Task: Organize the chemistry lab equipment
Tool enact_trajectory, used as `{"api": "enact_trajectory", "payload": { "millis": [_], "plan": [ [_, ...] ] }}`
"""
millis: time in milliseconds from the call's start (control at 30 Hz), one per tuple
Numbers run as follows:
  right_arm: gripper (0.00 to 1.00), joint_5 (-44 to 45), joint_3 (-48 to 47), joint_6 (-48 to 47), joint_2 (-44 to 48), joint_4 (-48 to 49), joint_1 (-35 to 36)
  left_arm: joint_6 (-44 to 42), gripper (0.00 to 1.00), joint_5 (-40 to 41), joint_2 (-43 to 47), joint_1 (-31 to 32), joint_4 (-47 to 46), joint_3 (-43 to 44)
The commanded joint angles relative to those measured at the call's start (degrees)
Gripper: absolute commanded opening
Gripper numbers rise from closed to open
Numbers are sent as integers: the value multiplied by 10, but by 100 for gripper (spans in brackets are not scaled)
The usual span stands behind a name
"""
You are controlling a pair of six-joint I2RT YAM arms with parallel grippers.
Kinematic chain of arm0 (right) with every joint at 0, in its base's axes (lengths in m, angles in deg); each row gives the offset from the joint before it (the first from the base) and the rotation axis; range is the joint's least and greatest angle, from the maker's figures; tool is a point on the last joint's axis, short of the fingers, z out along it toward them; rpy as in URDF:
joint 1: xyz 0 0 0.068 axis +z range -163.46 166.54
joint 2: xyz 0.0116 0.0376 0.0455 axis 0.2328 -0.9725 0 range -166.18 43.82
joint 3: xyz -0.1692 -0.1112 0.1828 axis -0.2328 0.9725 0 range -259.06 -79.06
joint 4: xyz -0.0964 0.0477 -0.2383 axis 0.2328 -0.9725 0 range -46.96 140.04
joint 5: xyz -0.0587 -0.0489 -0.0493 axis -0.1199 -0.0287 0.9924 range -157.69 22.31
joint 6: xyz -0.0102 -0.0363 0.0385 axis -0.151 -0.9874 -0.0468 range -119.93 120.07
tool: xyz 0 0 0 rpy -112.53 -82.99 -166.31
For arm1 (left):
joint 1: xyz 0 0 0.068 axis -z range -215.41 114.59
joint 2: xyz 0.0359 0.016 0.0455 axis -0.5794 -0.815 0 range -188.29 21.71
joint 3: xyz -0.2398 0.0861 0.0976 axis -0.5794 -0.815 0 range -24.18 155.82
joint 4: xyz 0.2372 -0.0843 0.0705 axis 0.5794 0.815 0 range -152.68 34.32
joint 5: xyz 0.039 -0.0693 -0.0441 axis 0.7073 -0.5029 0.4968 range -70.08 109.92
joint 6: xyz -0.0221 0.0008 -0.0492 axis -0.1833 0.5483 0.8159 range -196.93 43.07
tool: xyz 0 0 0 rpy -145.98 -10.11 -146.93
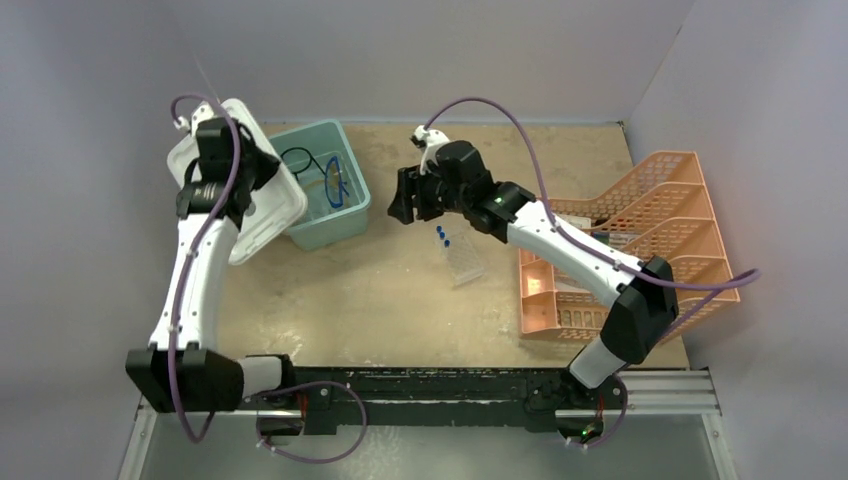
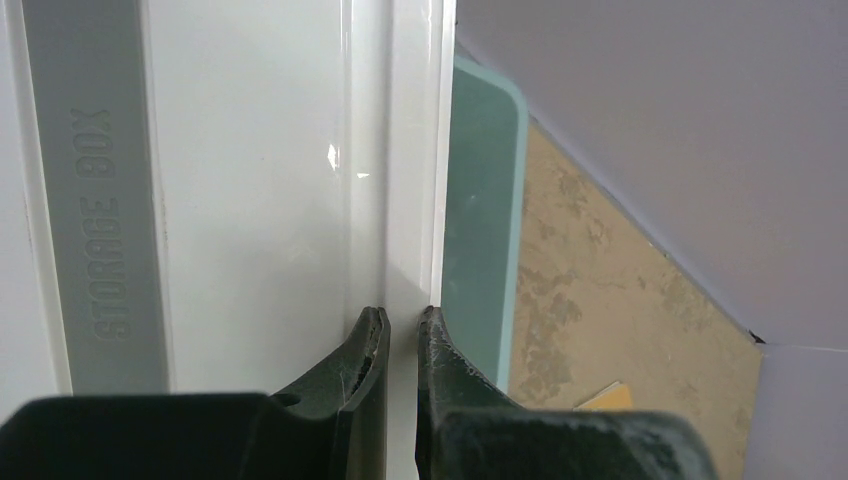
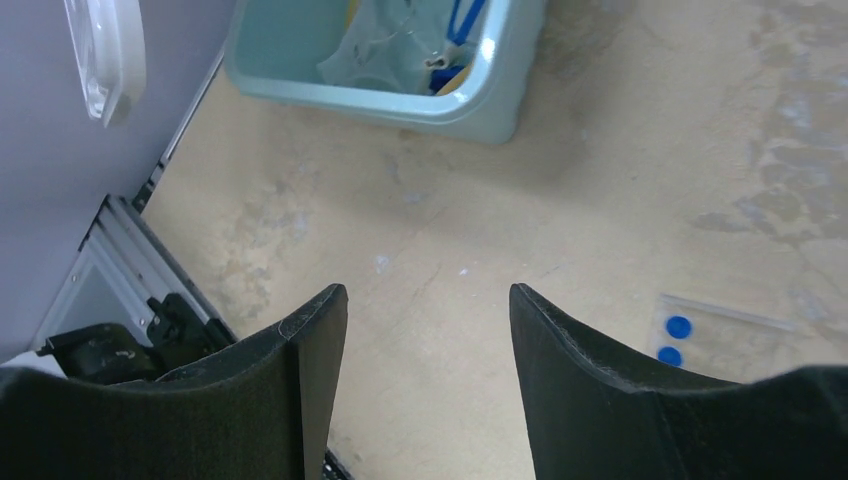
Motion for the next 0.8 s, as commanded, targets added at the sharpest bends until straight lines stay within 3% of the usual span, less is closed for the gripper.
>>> {"api": "enact_trajectory", "payload": {
  "millis": [0,133,367,767],
  "plan": [
    [62,35,17,11,47,18,-30,-20,0,21,-93,48,-9,116],
    [62,41,36,8,71,26,-56,-34,0,82,-200,103,50,234],
    [62,39,51,3,75,30,-75,-58,0,113,-340,127,153,390],
    [62,60,18,-9,37,13,-76,-42,0,66,-432,156,144,414]
  ]
}}
